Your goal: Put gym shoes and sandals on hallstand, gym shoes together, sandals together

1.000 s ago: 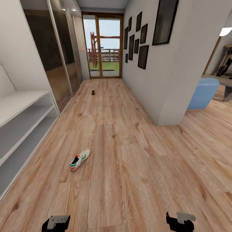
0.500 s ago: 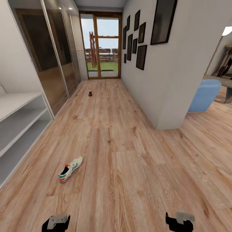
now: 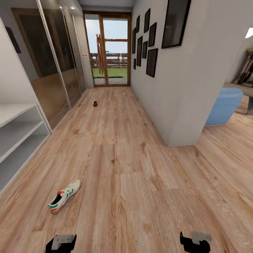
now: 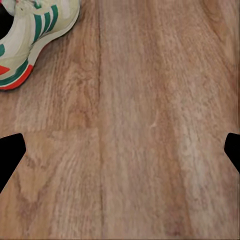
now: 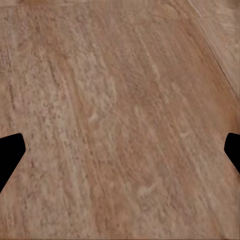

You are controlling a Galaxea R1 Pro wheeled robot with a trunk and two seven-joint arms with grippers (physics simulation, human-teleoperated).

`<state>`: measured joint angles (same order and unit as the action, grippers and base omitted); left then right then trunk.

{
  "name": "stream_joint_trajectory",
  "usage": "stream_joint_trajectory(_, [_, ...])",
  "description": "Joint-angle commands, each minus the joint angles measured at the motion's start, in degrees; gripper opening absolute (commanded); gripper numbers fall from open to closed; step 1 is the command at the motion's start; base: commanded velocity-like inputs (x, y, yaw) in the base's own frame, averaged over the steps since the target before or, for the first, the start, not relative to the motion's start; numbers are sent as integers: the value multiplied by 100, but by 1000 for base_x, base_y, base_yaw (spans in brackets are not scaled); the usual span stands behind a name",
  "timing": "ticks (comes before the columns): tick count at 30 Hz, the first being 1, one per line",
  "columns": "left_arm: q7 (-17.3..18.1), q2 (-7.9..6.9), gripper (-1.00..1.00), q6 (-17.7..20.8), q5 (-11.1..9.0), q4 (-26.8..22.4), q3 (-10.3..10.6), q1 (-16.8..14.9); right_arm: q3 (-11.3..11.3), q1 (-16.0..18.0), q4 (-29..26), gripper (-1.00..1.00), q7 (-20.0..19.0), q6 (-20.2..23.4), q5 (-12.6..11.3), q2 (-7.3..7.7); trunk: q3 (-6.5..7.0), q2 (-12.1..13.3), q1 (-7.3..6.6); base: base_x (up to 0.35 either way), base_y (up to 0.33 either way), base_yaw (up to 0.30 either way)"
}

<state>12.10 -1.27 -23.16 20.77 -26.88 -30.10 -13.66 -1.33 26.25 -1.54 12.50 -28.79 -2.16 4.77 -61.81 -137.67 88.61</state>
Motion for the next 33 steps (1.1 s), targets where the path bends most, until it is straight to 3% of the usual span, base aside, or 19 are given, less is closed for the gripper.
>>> stream_joint_trajectory(1, [47,4,100,-21,34,-1,-48,-5,-11,3,4,100,-10,-22,-22,-1,-5,-2,2,292,-194,0])
stream_joint_trajectory(33, [47,4,100,-22,33,-2,-57,-5,-13,3,4,100,-19,-14,-17,-3,-5,-2,2,306,-156,0])
